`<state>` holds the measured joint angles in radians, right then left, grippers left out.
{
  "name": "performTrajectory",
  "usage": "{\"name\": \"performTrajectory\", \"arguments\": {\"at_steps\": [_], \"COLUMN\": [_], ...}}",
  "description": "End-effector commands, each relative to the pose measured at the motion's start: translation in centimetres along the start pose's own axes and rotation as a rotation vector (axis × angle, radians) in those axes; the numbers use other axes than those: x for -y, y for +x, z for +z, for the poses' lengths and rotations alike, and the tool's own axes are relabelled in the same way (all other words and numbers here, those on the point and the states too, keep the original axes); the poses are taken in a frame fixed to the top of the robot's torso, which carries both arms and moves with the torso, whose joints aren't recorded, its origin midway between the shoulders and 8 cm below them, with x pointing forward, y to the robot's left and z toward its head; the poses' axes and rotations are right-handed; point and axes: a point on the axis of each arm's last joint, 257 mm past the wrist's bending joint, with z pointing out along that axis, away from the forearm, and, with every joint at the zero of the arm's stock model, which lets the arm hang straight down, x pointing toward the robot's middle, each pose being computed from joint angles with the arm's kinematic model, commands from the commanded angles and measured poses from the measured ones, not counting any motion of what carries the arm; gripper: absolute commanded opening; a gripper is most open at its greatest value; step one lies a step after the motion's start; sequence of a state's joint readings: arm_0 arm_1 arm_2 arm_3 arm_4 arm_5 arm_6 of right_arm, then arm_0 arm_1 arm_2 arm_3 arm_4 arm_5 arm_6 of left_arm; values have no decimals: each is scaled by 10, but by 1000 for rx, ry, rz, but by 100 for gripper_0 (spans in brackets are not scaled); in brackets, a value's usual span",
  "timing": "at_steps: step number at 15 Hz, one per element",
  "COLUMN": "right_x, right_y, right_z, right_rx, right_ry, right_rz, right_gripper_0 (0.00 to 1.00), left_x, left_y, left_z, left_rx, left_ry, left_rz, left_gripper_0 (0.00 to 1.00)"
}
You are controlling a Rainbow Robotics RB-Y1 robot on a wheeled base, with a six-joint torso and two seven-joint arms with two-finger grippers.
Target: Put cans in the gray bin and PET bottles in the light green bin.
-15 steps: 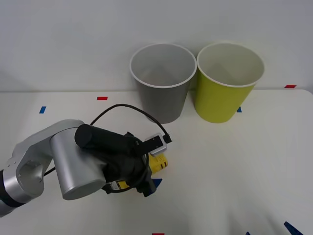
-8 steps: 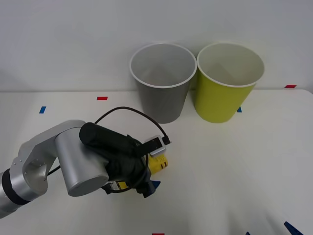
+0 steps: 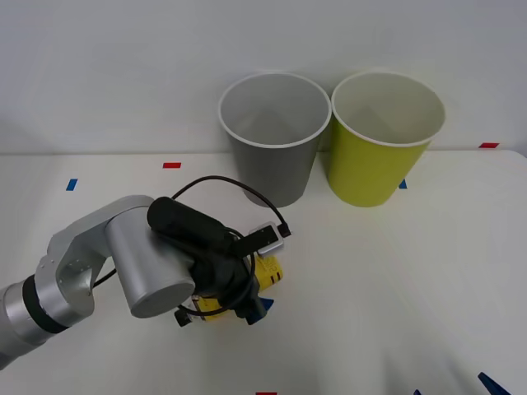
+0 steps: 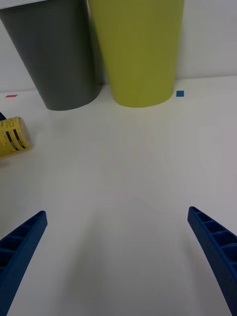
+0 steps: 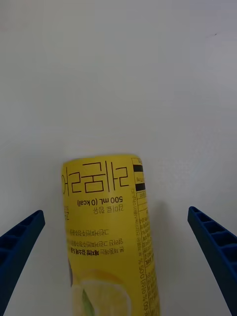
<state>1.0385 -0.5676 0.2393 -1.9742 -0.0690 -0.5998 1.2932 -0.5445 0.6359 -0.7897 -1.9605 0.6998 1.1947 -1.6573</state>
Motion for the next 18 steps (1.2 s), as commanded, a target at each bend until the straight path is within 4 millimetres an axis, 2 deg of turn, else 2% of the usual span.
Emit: {"name": "performTrajectory", "arguments": {"at_steps": [1,5,10,16,18], "right_x": [0,0,0,0,0], "right_y": [0,0,0,0,0], "right_z": [0,0,0,0,0], "right_rx": [0,0,0,0,0], "right_ry": [0,0,0,0,0], "right_rz": [0,0,0,0,0], "right_gripper_0": [99,99,99,99,99], "left_x": [-2,7,8,-12,-13], "left_y": [4,15,20,26,25], "left_z": [8,24,27,33,33], "left_rx": [-19,-71,-88,-89,-85], "left_ry": [10,24,33,-19,-25], "left_rz": [-22,-4,-14,-23,-28], "left_gripper_0": [100,100,100,100,100]}}
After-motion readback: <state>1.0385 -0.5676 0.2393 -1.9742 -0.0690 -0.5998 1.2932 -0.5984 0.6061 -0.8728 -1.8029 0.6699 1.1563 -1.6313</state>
